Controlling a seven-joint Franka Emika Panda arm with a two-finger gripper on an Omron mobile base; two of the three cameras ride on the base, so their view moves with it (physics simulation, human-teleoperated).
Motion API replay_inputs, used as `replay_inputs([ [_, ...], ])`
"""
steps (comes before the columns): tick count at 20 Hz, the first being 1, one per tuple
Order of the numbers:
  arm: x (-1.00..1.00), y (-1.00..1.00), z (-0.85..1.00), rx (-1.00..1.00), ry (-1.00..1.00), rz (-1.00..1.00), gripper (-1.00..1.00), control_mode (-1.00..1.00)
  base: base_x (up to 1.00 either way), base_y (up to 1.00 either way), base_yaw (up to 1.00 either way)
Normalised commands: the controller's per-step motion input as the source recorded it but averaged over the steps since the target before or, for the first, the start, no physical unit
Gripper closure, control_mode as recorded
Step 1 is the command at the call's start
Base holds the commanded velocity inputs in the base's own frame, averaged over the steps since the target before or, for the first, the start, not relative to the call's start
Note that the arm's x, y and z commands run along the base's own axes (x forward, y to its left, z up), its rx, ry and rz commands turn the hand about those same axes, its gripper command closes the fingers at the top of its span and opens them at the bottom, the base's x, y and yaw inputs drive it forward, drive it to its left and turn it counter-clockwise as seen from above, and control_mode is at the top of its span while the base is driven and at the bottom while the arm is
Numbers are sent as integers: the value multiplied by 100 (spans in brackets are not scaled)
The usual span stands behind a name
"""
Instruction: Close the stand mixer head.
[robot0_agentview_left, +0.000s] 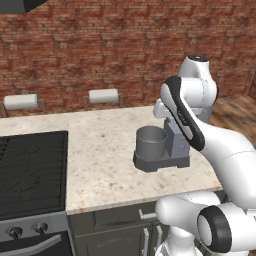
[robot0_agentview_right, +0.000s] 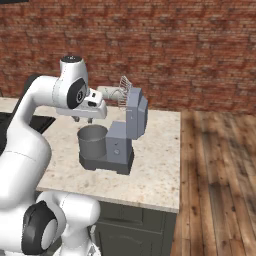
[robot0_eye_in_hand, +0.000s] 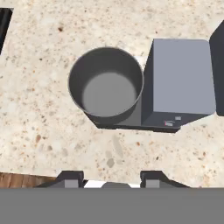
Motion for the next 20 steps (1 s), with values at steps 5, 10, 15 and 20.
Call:
replay_inputs([
  [5,-23,-34,0,0,-1,0,-100,-100,0,0,0],
  [10,-35,-73,6,0,-8,1,-100,-100,0,0,0],
  [15,-12,-76,29,0,-12,9,-100,-100,0,0,0],
  [20,0,-64,29,1,-11,14,-100,-100,0,0,0],
])
